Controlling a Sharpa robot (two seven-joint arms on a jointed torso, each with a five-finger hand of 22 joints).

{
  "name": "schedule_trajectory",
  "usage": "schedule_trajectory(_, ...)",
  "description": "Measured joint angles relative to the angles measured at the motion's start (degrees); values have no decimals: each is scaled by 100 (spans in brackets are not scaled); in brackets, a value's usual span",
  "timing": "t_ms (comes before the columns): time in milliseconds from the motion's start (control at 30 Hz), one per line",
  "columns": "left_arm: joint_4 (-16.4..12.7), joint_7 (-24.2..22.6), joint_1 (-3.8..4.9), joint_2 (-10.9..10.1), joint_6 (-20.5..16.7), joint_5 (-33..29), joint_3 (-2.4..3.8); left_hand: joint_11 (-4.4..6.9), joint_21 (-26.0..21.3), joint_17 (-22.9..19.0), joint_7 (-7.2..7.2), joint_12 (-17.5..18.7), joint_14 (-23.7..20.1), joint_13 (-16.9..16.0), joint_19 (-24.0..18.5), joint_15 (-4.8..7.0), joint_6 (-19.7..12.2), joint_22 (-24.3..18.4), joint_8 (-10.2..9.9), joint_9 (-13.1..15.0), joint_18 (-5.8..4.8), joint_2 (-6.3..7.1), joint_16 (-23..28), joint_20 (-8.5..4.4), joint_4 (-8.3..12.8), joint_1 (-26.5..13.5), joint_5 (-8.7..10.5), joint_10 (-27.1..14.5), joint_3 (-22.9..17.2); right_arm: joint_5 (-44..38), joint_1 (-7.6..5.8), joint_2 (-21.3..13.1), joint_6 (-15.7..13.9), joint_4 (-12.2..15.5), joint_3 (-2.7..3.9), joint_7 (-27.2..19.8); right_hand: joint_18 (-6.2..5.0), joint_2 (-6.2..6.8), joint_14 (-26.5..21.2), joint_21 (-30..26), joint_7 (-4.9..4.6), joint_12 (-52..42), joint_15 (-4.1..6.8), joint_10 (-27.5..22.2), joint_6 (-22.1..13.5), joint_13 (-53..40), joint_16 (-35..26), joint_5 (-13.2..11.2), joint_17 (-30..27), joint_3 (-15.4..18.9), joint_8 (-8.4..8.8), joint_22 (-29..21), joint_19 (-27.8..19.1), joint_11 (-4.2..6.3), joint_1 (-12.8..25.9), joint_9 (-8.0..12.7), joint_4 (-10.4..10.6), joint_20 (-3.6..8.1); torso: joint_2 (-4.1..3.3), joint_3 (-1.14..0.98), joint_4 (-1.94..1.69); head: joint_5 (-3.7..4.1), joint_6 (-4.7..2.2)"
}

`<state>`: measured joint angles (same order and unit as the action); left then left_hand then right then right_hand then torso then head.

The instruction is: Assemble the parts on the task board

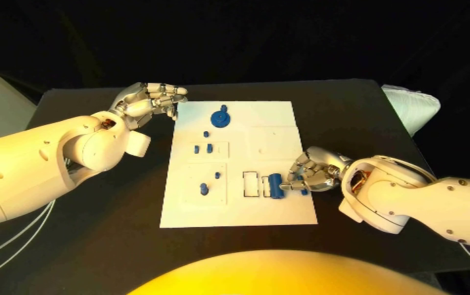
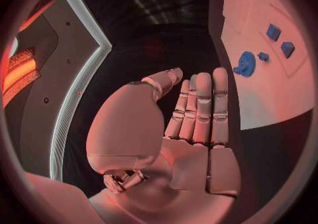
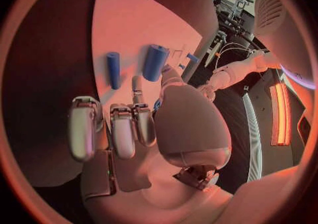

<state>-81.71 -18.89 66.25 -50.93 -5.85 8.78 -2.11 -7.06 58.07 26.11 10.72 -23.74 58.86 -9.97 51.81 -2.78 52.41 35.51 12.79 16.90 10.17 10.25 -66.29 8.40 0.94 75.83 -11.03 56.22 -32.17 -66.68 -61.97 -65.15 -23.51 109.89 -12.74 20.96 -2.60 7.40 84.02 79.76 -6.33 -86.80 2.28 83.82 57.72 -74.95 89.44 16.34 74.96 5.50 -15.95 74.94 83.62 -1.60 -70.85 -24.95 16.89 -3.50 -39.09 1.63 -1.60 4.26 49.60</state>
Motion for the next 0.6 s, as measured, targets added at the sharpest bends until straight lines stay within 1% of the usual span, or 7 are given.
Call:
schedule_trajectory(33,-1,0,0,-1,0,0,0,0,0,0,0,0,0,0,0,0,0,0,0,0,0,0,0,0,0,0,0,0,0,-14,13,25,-4,-10,-1,30,0,6,0,0,0,-5,0,0,0,0,0,0,0,14,0,0,0,0,6,-1,1,0,0,0,0,-1,2)
schedule_trajectory(267,-9,0,0,-8,0,-2,0,0,-23,0,0,0,0,0,0,0,0,-10,0,-6,0,0,0,0,0,0,0,0,0,-85,90,197,-40,-60,-1,200,1,-93,0,67,22,-28,0,0,22,0,0,-1,-1,76,-3,-1,0,0,105,-29,2,0,-3,-4,-1,-23,32)
schedule_trajectory(300,-9,1,0,-9,0,-2,0,0,-23,0,0,0,0,0,0,0,0,-10,0,-6,0,0,0,0,0,0,0,0,0,-88,97,219,-49,-61,2,212,0,-67,0,67,22,-28,0,0,23,1,0,-1,-1,76,-8,0,0,0,129,-33,2,0,-3,-4,-1,-27,35)
schedule_trajectory(367,-10,2,0,-10,0,-3,0,0,-23,0,0,0,0,0,0,0,0,-10,0,-6,0,0,0,0,0,0,0,0,0,-92,111,275,-71,-66,8,233,0,-69,0,67,24,-28,0,0,25,1,0,-2,-1,76,-26,-1,0,0,127,-33,2,0,-4,-4,-1,-35,38)
schedule_trajectory(433,-10,2,0,-10,0,-3,0,0,-23,0,0,-1,0,0,0,0,0,-10,1,-6,0,0,0,0,0,0,0,0,0,-93,125,325,-94,-73,11,246,0,-100,0,67,32,-28,0,0,33,1,0,-2,-1,77,-46,-1,0,0,158,-34,2,0,-5,-6,-1,-37,39)
schedule_trajectory(500,-10,3,0,-11,1,-3,0,0,-23,0,0,-21,0,0,0,0,0,-10,20,-6,0,0,0,0,-16,0,0,0,15,-94,136,355,-115,-93,17,260,0,-100,0,67,35,-28,0,0,39,1,0,-2,-1,76,-83,-1,0,0,158,-52,2,0,-4,-5,-1,-38,40)
schedule_trajectory(600,-10,4,0,-10,3,-4,0,0,-23,0,0,-21,0,0,0,0,0,-10,20,-5,0,0,0,0,-15,0,0,0,16,-94,155,401,-155,-128,27,277,0,-101,0,67,38,-28,0,0,78,1,0,20,-2,91,-90,-1,0,0,158,-62,-13,0,-3,-4,-1,-38,40)
